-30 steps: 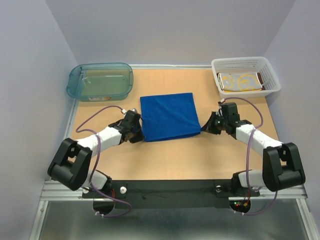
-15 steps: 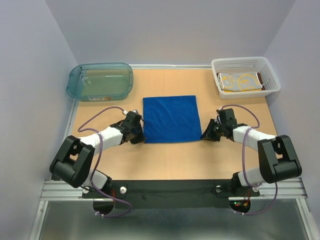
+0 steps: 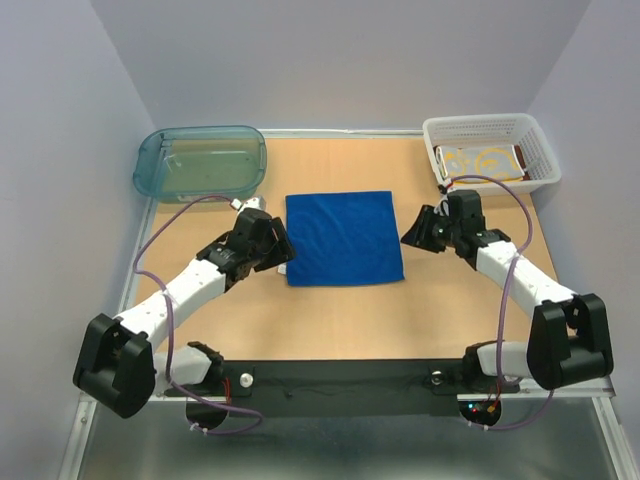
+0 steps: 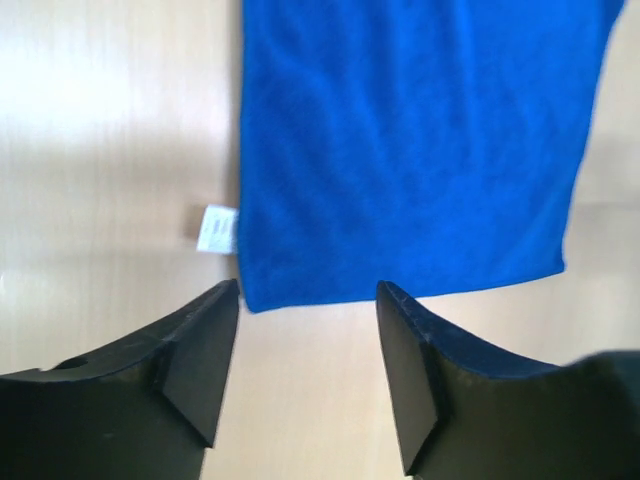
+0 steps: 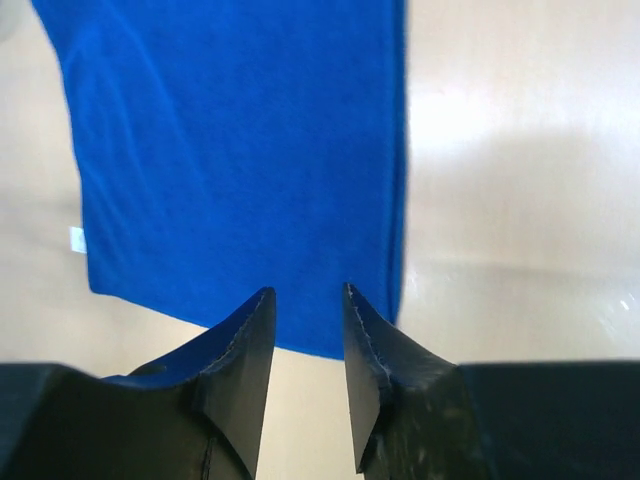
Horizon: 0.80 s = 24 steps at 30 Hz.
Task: Fold and stack the towels
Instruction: Fold the towel
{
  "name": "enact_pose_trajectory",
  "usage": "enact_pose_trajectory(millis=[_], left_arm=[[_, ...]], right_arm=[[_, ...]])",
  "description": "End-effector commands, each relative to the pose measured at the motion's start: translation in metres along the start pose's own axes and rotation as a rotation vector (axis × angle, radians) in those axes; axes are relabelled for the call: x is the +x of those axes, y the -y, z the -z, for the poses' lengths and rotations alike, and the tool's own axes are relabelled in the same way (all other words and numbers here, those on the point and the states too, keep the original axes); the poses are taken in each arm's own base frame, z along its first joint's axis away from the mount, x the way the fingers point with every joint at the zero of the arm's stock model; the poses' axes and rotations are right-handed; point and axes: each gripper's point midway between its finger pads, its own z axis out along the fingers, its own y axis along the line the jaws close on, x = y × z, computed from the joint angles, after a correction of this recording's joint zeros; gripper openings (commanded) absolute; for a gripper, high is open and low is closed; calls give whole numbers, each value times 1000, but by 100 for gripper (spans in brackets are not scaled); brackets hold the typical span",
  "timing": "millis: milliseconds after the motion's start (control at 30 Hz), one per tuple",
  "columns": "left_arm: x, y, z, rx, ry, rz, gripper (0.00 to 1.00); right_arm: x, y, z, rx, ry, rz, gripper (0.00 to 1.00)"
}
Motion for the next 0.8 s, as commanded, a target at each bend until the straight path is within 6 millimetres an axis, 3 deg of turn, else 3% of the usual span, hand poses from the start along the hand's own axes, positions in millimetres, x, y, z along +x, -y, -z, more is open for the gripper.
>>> enact_pose_trajectory(millis=[0,67,167,300,467,667,767], left_arm=[[-12,23,-5,49,15,-31,60],[-13,29,-14,66,21,-42,51],[0,31,-34,72,-37,-58,45],[12,19,-51,30,-65,-53,36],[47,-7,-66,-28,-166,-40,33],[84,-36,-51,-75,-254,-7,29],[90,-44,-34,-73,-244,13,30]], right_arm=[[3,-19,-12,-103,-67,35,37],[12,-21,-19,-134,-91,27,37],[26,-15,-32,-143,-132,-3,33],[45,2,-46,-108,-181,-34,30],[68,27,-55,-26,-224,-59,29],[87,56,-35,90,-199,-156,26],[84,51,-20,75,-161,-136,26]])
